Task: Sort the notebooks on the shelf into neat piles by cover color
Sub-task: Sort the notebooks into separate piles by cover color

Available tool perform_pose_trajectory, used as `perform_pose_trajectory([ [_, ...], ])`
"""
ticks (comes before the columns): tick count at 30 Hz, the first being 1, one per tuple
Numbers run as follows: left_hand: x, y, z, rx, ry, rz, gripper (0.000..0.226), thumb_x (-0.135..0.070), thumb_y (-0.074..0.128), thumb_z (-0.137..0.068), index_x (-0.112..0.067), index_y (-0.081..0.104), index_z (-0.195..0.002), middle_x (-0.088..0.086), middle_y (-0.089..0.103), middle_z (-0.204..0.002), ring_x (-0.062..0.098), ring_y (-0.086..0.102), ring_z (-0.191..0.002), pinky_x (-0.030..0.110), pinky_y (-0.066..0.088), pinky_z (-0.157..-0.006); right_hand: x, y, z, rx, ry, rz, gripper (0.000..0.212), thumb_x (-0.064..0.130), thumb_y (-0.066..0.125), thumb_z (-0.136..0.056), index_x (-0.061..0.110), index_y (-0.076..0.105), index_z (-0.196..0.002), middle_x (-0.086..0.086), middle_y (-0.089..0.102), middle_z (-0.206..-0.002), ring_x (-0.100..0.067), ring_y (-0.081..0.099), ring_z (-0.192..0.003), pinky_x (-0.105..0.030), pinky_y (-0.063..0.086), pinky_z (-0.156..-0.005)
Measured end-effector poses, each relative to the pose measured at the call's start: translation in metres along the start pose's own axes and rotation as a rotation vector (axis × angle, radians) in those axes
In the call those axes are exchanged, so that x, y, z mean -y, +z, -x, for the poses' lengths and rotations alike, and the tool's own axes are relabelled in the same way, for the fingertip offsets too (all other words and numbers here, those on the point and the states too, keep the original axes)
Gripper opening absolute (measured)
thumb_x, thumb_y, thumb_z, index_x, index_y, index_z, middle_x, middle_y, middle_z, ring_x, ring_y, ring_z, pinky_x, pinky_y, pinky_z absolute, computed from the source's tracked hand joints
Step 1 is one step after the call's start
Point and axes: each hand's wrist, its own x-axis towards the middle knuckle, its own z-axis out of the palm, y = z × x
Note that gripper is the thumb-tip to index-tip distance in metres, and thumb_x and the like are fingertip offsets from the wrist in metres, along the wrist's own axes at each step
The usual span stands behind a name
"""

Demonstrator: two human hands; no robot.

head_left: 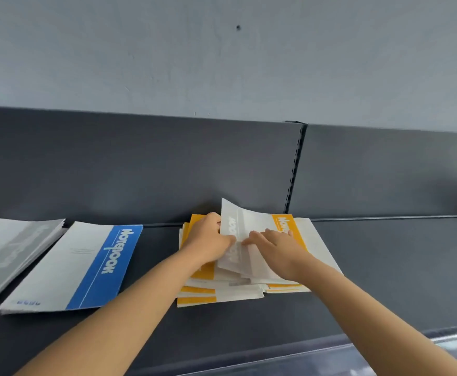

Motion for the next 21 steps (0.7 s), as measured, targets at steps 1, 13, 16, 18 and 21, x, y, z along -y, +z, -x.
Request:
perform_pose_trajectory([
  [1, 0.001, -0.006, 0.0, 0.001, -0.009, 0.057, 0.028, -0.019, 0.07, -0.087, -0.017, 0.061, -0.114, -0.001, 0.07, -0.103, 0.017, 0.066, -0.091, 0.038, 0.056, -0.082, -0.001, -0.002, -0.003, -0.014, -0.046, -0.013, 0.044, 0.03, 0.027, -0.102, 0.01, 0.057, -0.127, -0.01, 0.054, -0.133, -0.025, 0.036, -0.13, -0.042, 0.008, -0.117],
  [13, 0.061, -0.169, 0.042, -0.031, 0.078, 0.209, 0.027, -0.018, 0.09, -0.065, -0.012, 0.075, -0.087, 0.001, 0.075, -0.077, 0.006, 0.068, -0.068, 0.015, 0.052, -0.068, 0.134, 0.017, -0.048, 0.202, -0.356, -0.001, 0.035, 0.039, 0.064, -0.086, 0.012, 0.051, -0.069, 0.003, 0.044, -0.065, -0.015, 0.042, -0.063, -0.023, 0.032, -0.057],
  [16, 0.109, -0.227, 0.047, -0.211, -0.001, 0.356, 0.039, -0.013, 0.088, -0.066, -0.013, 0.07, -0.101, 0.002, 0.076, -0.085, 0.01, 0.071, -0.071, 0.027, 0.058, -0.072, 0.182, 0.045, -0.056, 0.198, -0.232, -0.312, 0.027, 0.034, 0.062, -0.089, 0.012, 0.057, -0.074, 0.003, 0.054, -0.07, -0.013, 0.051, -0.064, -0.021, 0.039, -0.056],
  [18, 0.144, -0.267, 0.05, -0.242, -0.044, 0.326, 0.047, -0.012, 0.084, -0.072, -0.012, 0.063, -0.114, -0.001, 0.074, -0.091, 0.005, 0.07, -0.07, 0.019, 0.055, -0.062, 0.214, 0.074, -0.064, 0.18, -0.122, -0.511, 0.025, 0.033, 0.059, -0.091, 0.01, 0.06, -0.082, -0.002, 0.063, -0.08, -0.017, 0.057, -0.07, -0.027, 0.046, -0.065],
  [21, 0.196, -0.314, 0.051, -0.282, -0.077, 0.093, 0.059, -0.02, 0.081, -0.077, -0.015, 0.054, -0.13, -0.003, 0.063, -0.118, 0.009, 0.063, -0.094, 0.025, 0.05, -0.074, 0.263, 0.128, -0.076, 0.149, 0.037, -0.778, 0.021, 0.026, 0.058, -0.093, 0.008, 0.059, -0.081, -0.01, 0.061, -0.082, -0.023, 0.056, -0.071, -0.03, 0.046, -0.069],
])
